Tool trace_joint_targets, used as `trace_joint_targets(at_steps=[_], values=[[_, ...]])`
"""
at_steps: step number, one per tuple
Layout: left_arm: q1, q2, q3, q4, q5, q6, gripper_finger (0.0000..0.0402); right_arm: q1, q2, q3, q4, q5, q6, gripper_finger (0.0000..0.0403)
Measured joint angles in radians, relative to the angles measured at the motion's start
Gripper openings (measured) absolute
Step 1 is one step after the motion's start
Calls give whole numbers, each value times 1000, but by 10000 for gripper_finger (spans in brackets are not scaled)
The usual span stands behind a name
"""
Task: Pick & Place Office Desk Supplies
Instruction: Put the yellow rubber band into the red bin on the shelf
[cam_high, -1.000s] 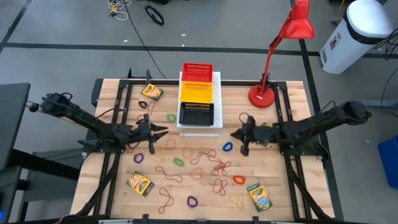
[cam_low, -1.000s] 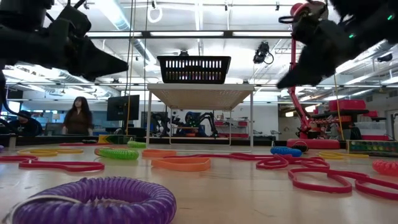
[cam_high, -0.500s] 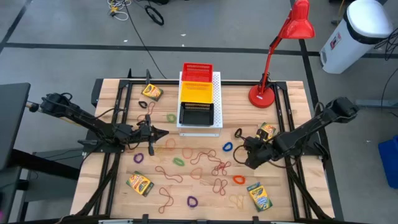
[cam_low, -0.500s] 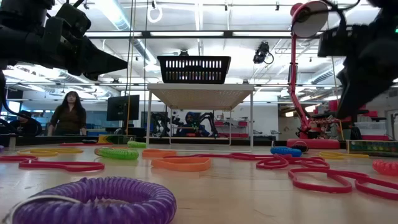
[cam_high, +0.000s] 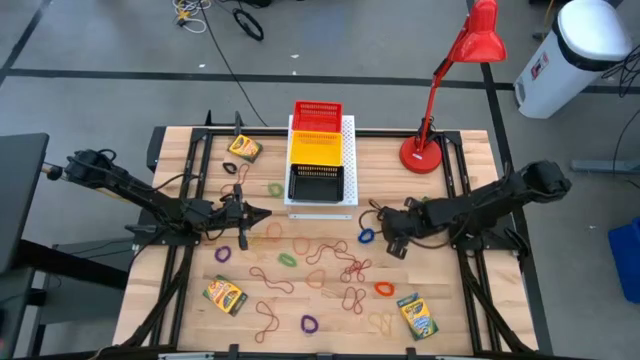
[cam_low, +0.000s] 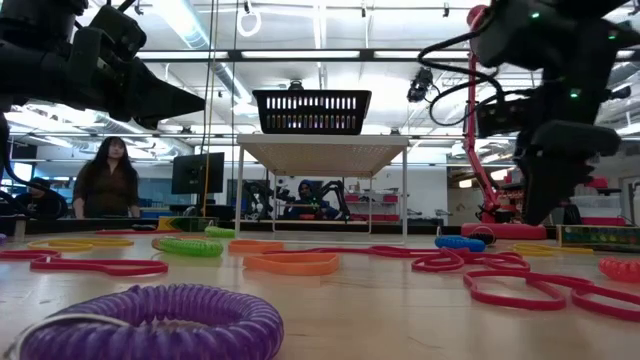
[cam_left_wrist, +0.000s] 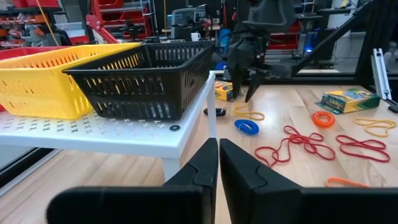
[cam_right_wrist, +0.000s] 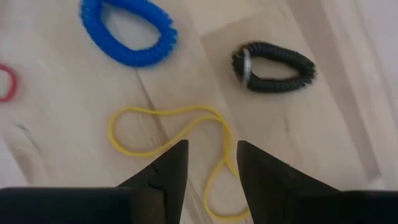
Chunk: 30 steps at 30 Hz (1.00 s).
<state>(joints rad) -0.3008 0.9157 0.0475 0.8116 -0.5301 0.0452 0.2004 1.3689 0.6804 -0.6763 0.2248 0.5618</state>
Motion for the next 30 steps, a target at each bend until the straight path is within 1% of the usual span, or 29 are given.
trace_joint_targets(at_steps=[2, 6, 9, 16, 20, 26, 28, 30], values=[[0, 0, 0, 0, 0, 0, 25, -29, 0, 0, 16, -28, -28, 148], [0, 0, 0, 0, 0, 0, 25, -84, 13, 0, 11, -49, -71, 148], [0, 0, 0, 0, 0, 0, 25, -111, 40, 0, 21, -89, -120, 148], [0, 0, 0, 0, 0, 0, 25, -152, 126, 2, 48, -143, -198, 142], [0, 0, 0, 0, 0, 0, 25, -161, 145, 3, 53, -155, -218, 109], [0, 0, 0, 0, 0, 0, 25, -158, 114, 0, 49, -152, -229, 19], [0, 0, 0, 0, 0, 0, 25, -158, 87, 8, 23, -167, -230, 7], [0, 0, 0, 0, 0, 0, 25, -158, 49, 24, -9, -170, -227, 11]])
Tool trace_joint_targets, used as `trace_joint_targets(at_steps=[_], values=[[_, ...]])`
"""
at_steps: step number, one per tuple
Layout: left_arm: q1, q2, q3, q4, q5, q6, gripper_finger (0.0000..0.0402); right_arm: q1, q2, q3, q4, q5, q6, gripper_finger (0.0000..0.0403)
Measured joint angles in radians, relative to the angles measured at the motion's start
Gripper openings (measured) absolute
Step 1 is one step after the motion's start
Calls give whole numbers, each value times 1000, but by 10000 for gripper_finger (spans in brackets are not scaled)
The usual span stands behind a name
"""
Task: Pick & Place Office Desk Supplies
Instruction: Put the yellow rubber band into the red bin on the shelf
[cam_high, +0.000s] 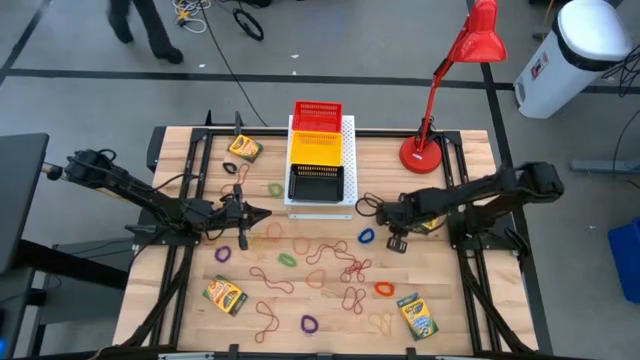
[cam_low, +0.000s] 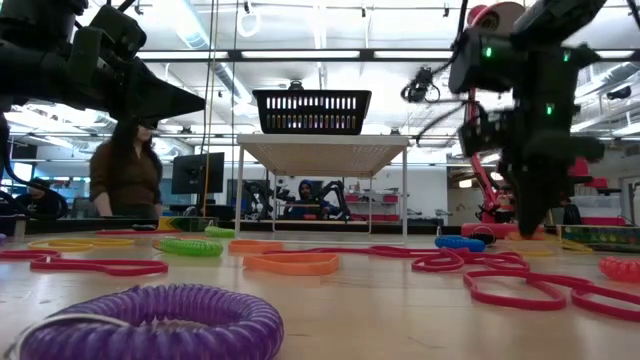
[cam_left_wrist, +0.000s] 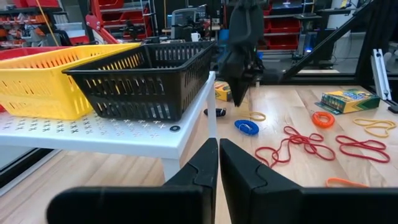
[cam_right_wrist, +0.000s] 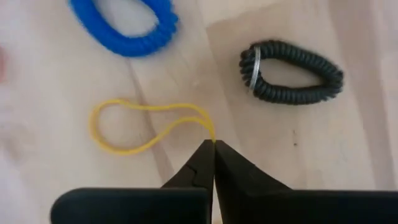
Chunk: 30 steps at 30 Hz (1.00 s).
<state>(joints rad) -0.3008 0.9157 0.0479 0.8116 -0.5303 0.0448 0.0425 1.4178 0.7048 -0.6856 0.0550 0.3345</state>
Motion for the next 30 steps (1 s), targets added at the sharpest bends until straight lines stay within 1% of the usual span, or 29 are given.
trace_joint_targets(at_steps=[5, 7, 11, 16, 21, 25, 27, 30], values=[[0, 0, 0, 0, 0, 0, 25, 29, -103, 68, -126, 5, 42, 5], [0, 0, 0, 0, 0, 0, 25, 56, -145, 104, -183, 29, 64, 4], [0, 0, 0, 0, 0, 0, 25, 103, -201, 208, -290, 127, 116, 3], [0, 0, 0, 0, 0, 0, 25, 116, -215, 367, -390, 265, 148, 2], [0, 0, 0, 0, 0, 0, 25, 65, -198, 506, -382, 413, 86, 2], [0, 0, 0, 0, 0, 0, 25, -15, -160, 595, -337, 514, 8, 2], [0, 0, 0, 0, 0, 0, 25, -65, -128, 644, -301, 538, -28, 2], [0, 0, 0, 0, 0, 0, 25, -140, -64, 722, -237, 539, -106, 2]])
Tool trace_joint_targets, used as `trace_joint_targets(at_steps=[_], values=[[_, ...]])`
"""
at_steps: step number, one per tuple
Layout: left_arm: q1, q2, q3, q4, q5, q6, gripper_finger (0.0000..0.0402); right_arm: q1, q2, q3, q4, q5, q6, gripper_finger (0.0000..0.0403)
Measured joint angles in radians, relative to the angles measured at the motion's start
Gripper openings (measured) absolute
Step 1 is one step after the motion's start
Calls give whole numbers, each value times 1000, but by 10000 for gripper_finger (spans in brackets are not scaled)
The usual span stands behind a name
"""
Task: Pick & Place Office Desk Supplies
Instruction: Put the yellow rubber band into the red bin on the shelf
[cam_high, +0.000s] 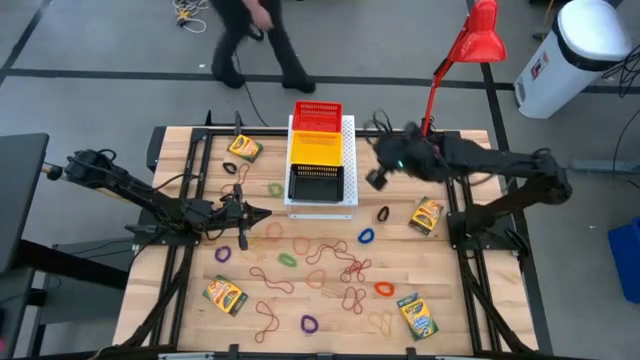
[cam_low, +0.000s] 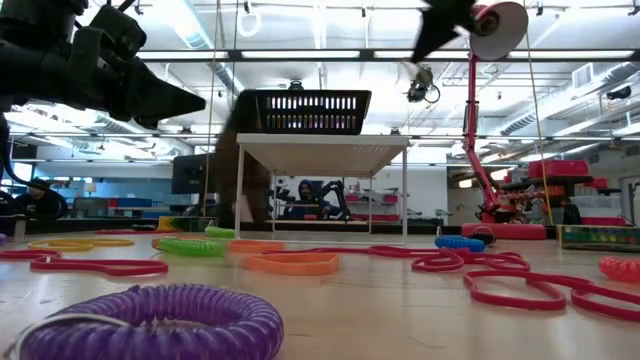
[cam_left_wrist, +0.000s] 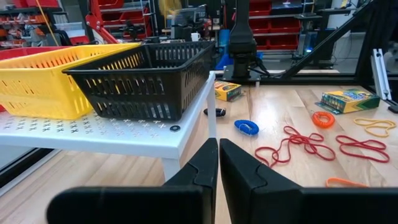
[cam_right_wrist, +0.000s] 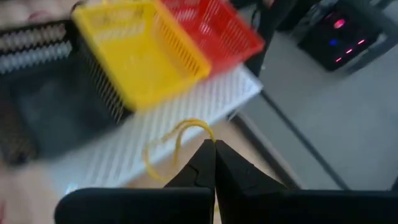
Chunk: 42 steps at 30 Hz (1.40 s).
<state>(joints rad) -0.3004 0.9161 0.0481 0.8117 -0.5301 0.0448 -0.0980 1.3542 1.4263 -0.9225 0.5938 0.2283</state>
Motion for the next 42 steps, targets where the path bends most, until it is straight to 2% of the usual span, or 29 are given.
trace_joint_targets(at_steps=[7, 14, 22, 31, 42], values=[[0, 0, 0, 0, 0, 0, 25, -175, 218, 222, 83, -30, -194, 2], [0, 0, 0, 0, 0, 0, 25, -318, 434, 417, 108, -139, -308, 2], [0, 0, 0, 0, 0, 0, 25, -393, 592, 514, 219, -317, -376, 2], [0, 0, 0, 0, 0, 0, 25, -419, 666, 514, 238, -375, -402, 11], [0, 0, 0, 0, 0, 0, 25, -377, 654, 514, 291, -284, -410, 100]])
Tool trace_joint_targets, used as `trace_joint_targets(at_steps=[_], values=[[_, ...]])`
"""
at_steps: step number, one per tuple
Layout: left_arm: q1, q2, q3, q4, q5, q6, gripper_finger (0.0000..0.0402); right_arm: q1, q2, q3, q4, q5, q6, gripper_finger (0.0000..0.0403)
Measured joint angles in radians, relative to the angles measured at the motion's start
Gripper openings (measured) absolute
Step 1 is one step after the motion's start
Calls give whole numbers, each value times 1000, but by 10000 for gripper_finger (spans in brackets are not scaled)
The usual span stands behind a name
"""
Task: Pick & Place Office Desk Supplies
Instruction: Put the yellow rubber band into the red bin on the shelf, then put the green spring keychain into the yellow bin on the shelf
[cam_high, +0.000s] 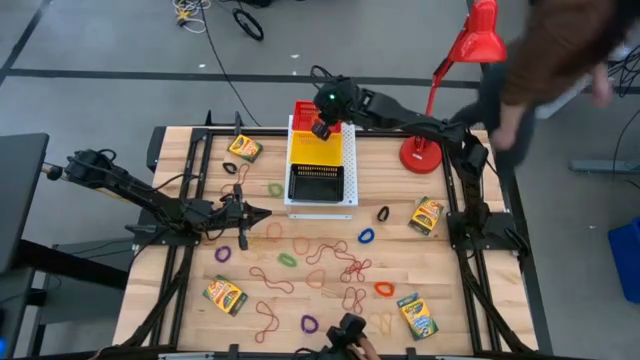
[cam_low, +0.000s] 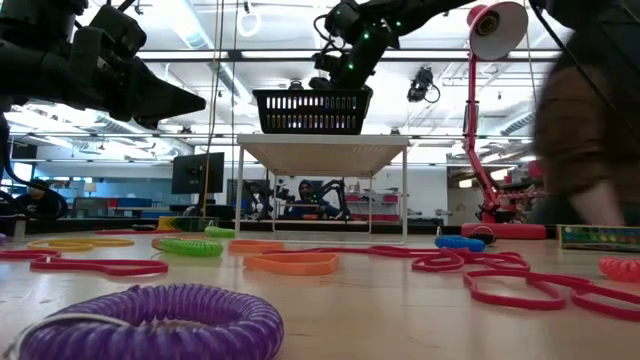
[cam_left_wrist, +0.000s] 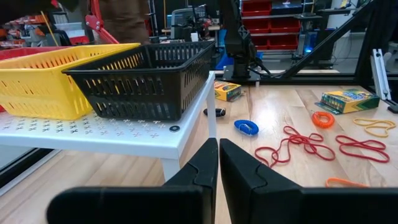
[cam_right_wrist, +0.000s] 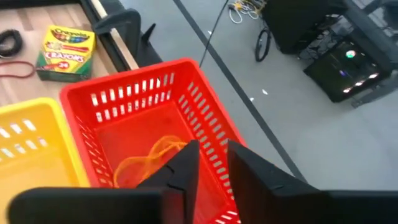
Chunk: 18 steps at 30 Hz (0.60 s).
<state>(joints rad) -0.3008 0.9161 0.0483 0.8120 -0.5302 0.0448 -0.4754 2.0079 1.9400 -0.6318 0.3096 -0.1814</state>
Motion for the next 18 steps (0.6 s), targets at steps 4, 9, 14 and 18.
trace_joint_targets(at_steps=[4, 9, 14, 18], values=[[0, 0, 0, 0, 0, 0, 25, 17, -15, 0, -25, 91, -22, 120], [0, 0, 0, 0, 0, 0, 25, 39, -101, 0, -99, 131, 35, 96], [0, 0, 0, 0, 0, 0, 25, 62, -240, -199, -4, 100, 61, 15], [0, 0, 0, 0, 0, 0, 25, 92, -423, -491, 205, 22, 68, 13]])
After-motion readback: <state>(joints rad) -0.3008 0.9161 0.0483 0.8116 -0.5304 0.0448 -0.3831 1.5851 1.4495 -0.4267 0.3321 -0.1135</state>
